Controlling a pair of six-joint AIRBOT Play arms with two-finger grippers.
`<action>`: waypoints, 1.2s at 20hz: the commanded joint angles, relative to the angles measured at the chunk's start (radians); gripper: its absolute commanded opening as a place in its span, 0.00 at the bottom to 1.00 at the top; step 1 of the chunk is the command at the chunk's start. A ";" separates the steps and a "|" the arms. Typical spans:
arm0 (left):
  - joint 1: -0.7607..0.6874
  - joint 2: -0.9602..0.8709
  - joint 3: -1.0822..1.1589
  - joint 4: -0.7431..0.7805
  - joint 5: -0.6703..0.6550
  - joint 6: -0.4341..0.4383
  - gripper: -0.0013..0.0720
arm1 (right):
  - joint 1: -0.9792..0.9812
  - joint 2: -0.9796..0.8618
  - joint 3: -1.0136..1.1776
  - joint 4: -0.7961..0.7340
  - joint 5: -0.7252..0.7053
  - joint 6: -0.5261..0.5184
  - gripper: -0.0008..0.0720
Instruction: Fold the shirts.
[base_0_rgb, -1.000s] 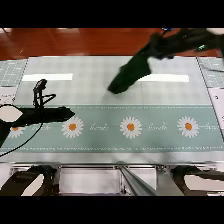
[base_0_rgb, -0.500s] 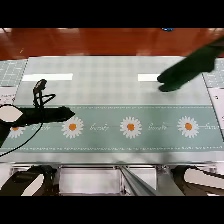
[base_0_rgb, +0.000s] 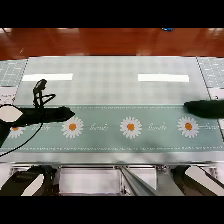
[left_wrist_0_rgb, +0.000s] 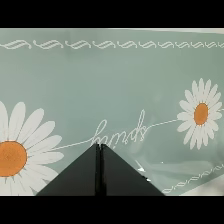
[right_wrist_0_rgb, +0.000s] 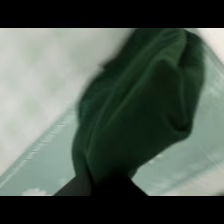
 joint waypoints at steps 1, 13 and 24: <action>0.000 0.001 0.000 0.000 -0.003 0.000 0.04 | -0.151 0.129 -0.207 -0.204 0.025 0.022 0.04; 0.086 -0.037 0.253 0.000 0.104 0.087 0.04 | -0.016 0.135 -0.330 0.413 -0.317 -0.118 0.04; -0.087 -0.327 0.475 0.348 -0.163 -0.212 0.04 | 1.098 -0.251 -0.280 -0.341 -0.444 0.121 0.04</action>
